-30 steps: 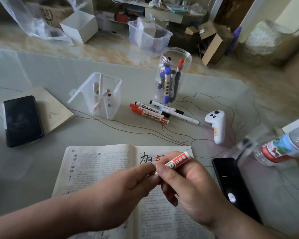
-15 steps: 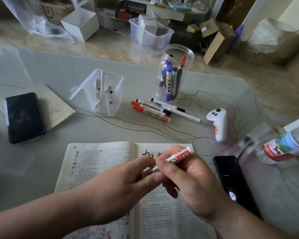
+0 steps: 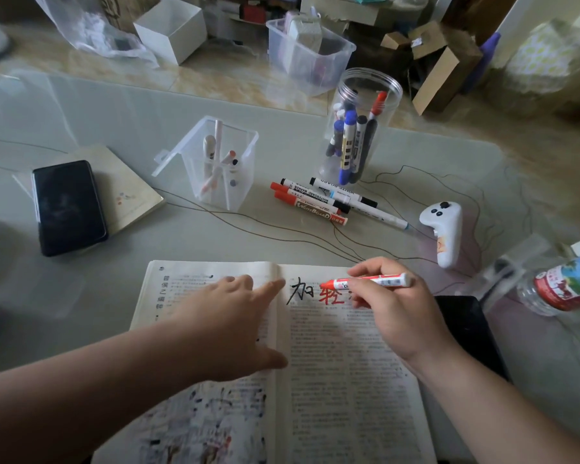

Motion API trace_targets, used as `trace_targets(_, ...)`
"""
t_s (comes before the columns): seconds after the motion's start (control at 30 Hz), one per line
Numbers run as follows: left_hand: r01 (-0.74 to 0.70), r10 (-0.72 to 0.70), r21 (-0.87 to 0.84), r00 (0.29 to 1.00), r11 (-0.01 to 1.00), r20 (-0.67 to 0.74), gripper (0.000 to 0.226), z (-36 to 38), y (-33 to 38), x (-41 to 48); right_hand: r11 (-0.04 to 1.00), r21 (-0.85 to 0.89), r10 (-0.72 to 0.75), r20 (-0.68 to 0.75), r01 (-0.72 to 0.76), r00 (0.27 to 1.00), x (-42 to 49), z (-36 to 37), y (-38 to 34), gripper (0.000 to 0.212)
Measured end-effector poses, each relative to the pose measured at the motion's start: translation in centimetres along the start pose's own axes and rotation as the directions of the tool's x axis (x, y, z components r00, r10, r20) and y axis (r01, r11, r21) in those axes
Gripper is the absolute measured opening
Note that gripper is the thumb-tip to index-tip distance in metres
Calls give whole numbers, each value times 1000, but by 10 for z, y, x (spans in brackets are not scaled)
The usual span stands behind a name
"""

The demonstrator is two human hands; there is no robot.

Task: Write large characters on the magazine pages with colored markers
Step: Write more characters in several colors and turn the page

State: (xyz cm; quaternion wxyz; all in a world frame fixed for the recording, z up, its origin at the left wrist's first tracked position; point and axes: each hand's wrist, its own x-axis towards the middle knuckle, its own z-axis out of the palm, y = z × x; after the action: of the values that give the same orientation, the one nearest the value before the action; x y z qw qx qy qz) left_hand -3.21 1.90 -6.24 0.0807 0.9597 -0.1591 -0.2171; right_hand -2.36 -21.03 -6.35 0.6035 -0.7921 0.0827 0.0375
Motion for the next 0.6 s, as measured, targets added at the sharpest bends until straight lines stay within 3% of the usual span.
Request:
trace_targets(0.3, 56, -56, 36, 998, 998, 6, 119, 8, 3, 11, 990, -117, -62, 125, 77, 990, 0, 8, 6, 10)
trace_targets(0.4, 57, -57, 46, 998, 997, 12, 120, 7, 3, 12, 992, -107, -48, 149, 64, 988, -2, 11, 11, 24)
trace_targets(0.6, 41, -43, 112, 999, 993, 14, 125, 12, 5, 10, 983, -140, -95, 182, 121, 979, -3, 11, 14, 5)
